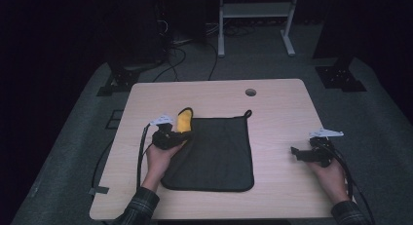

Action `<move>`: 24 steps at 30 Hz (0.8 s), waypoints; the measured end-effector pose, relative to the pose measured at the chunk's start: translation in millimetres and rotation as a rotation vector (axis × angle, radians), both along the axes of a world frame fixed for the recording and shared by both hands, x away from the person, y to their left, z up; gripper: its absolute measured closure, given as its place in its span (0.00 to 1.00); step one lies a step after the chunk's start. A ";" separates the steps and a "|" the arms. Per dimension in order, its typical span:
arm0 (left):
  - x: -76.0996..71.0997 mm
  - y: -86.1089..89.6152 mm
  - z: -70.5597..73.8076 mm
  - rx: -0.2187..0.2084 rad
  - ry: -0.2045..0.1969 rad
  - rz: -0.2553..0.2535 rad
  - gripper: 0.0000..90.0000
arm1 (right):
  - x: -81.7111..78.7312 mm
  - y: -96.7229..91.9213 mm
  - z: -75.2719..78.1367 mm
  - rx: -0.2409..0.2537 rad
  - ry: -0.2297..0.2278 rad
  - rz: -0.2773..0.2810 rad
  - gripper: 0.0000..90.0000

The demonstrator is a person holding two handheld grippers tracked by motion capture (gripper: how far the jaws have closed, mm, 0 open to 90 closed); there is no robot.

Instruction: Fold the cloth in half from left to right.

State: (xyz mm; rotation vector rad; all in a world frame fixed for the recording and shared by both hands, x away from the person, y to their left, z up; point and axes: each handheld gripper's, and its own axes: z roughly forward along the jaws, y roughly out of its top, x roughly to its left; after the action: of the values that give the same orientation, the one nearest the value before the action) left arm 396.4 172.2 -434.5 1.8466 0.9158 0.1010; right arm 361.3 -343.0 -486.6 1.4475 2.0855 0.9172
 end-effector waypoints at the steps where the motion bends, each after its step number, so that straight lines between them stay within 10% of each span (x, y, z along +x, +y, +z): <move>1: 1.1 -3.2 -0.5 -0.001 0.000 -0.006 0.97 | 0.0 0.0 0.0 0.000 0.000 0.000 0.11; 24: 20.0 -68.8 -9.1 -0.022 0.025 -0.101 0.97 | 0.0 0.0 0.0 0.000 -0.001 0.003 0.11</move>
State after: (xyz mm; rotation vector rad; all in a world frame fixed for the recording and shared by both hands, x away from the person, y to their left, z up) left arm 416.4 103.4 -443.7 1.8735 0.8366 0.0052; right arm 361.3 -343.0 -486.7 1.4447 2.0873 0.9186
